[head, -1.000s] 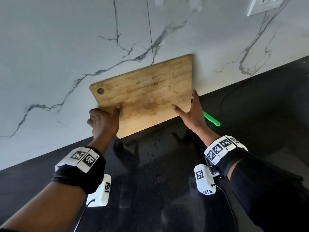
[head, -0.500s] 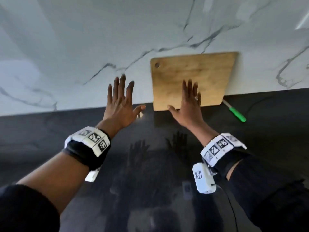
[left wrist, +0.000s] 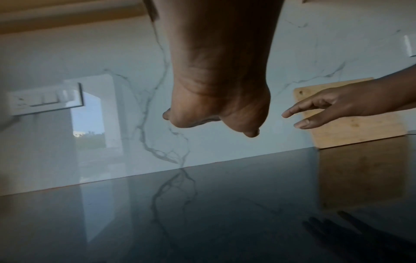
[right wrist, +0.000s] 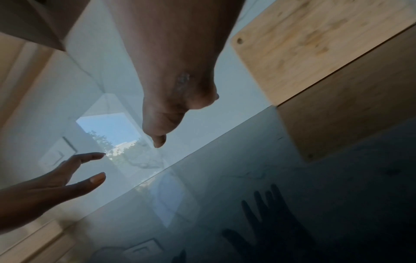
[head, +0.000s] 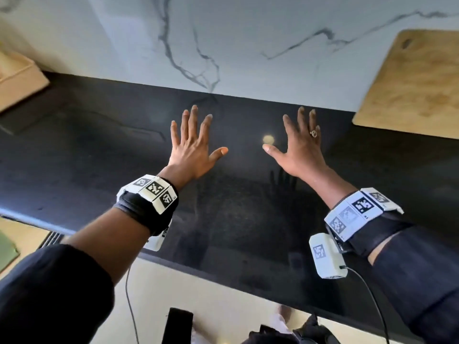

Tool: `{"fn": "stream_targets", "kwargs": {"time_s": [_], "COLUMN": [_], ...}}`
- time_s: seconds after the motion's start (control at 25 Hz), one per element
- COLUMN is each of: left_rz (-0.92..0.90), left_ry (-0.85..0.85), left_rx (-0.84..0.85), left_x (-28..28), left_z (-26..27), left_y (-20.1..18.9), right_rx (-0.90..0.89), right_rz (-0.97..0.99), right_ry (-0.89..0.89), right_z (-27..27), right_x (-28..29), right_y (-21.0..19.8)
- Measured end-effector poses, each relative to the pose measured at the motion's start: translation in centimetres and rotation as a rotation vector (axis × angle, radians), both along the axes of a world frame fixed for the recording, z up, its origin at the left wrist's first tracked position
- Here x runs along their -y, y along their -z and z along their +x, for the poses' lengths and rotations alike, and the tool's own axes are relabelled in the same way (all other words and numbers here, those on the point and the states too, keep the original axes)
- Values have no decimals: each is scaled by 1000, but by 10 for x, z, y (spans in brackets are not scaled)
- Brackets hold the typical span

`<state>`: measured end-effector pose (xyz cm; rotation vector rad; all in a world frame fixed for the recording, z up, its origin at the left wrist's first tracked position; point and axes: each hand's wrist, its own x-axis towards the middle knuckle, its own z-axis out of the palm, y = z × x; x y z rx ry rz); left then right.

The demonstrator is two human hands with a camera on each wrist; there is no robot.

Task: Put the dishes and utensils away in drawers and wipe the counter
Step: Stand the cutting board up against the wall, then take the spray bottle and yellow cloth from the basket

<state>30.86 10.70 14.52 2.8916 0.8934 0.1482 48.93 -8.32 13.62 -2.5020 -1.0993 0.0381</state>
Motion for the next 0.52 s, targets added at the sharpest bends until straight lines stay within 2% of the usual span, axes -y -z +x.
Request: {"fn": "stream_targets", "kwargs": {"time_s": [0.08, 0.16, 0.24, 0.36, 0.52], "left_rz": [-21, -46, -103, -170, -207], "left_ry": [-7, 24, -23, -215, -329], "left_rx": [28, 61, 112, 174, 259], "left_x": [-29, -56, -88, -133, -195], "left_z": [-57, -114, -188, -287, -376], "left_y": [-6, -14, -21, -30, -28], "right_rx": [-21, -45, -99, -180, -285], "right_rz": [62, 220, 354, 393, 397], "right_ry": [-43, -106, -168, -253, -429], "right_z": [-53, -106, -176, -271, -353], "right_x": [-39, -78, -130, -210, -306], "right_y": [-5, -6, -7, -19, -23]}}
